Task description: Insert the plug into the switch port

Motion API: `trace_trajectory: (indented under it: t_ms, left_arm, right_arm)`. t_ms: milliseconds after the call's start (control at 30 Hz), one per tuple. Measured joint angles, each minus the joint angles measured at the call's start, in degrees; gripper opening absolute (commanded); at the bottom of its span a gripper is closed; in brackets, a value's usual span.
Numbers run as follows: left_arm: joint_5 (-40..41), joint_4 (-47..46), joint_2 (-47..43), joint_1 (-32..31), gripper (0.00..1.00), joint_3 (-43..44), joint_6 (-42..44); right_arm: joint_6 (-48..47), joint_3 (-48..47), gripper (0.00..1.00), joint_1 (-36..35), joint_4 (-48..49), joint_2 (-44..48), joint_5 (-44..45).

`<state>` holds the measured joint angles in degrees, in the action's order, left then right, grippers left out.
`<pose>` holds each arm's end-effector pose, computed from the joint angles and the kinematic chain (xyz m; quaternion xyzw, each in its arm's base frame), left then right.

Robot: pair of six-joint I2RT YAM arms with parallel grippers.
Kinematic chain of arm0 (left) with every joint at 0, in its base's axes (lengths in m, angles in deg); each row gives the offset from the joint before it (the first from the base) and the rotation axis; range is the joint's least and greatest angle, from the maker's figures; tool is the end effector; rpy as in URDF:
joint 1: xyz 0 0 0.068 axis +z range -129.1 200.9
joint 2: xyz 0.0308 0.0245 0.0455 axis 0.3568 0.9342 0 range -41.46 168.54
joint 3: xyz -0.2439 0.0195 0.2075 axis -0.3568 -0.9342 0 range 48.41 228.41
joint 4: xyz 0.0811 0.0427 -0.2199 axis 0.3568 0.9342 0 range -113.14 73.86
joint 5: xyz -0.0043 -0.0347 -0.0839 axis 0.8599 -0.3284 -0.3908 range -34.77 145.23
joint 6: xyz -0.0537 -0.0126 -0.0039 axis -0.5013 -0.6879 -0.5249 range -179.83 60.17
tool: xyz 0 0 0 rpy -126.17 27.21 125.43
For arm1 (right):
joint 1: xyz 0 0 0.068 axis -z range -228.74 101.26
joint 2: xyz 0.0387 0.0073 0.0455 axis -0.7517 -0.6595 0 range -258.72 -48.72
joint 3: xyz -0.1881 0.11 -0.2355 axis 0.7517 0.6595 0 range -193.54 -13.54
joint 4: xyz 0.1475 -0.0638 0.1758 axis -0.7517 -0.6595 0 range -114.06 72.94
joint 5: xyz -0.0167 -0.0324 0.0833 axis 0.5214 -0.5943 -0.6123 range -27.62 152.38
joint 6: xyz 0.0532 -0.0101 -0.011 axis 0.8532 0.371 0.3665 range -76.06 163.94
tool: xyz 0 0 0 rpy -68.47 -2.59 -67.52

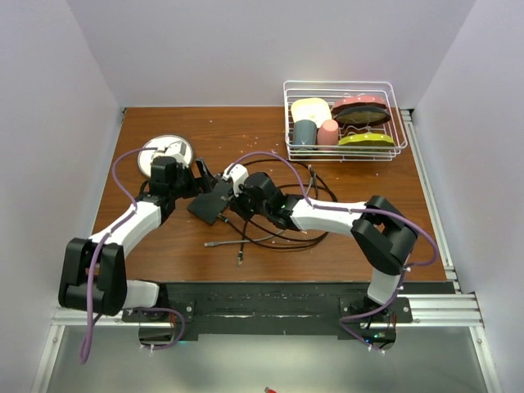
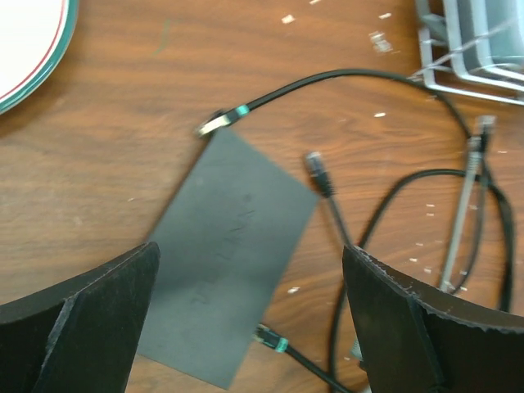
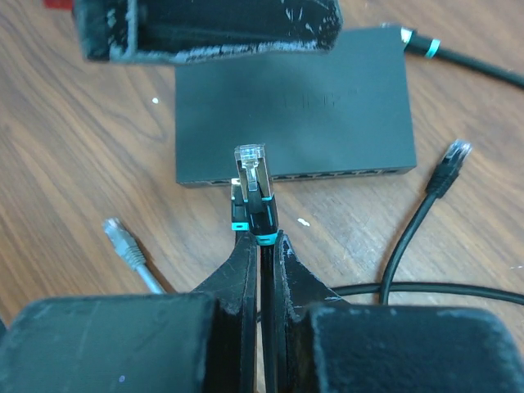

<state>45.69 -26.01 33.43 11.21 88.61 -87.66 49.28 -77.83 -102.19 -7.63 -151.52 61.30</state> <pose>0.2432 -0.0480 0.2816 -0.0973 0.8663 -0.2247 0.4354 0.2356 0.3189 0.2748 -0.3557 0.7851 0.2559 0.4377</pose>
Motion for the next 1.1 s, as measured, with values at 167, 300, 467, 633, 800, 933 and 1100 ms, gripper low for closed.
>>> trace_trajectory:
  t_ms: [167,300,467,633,800,933,1100]
  left_arm:
    - [-0.22,-2.69,4.57,2.21,0.95,-0.09,-0.02]
    - [-2.4,-6.88,8.31,4.17,0.93,-1.16,-0.02]
    - [-5.2,-10.1,12.7,5.16,0.91,-2.34,-0.04]
    - [-7.48,-11.82,14.8,5.2,0.89,-2.6,-0.04]
    - [-9.31,-13.81,15.78,5.46,0.86,-2.62,-0.04]
    - [-10.23,-14.53,16.44,5.7,0.83,-2.62,-0.02]
    - [-11.28,-15.58,17.05,5.77,0.79,-2.62,-0.02]
  right_arm:
    - [0.24,-0.57,0.0,0.63,0.07,-2.6,-0.76]
    - [0.24,-0.92,0.0,0.98,0.26,-5.03,-1.46]
    - [1.16,-0.92,0.0,1.36,2.6,-8.13,-1.97]
    - [1.9,-0.96,0.0,1.4,3.65,-11.1,-3.26]
    - [2.73,-1.38,0.0,1.4,5.01,-12.22,-3.32]
    - [3.3,-1.38,0.0,1.4,4.7,-12.22,-2.71]
    - [3.87,-1.36,0.0,1.38,3.54,-11.91,-1.42]
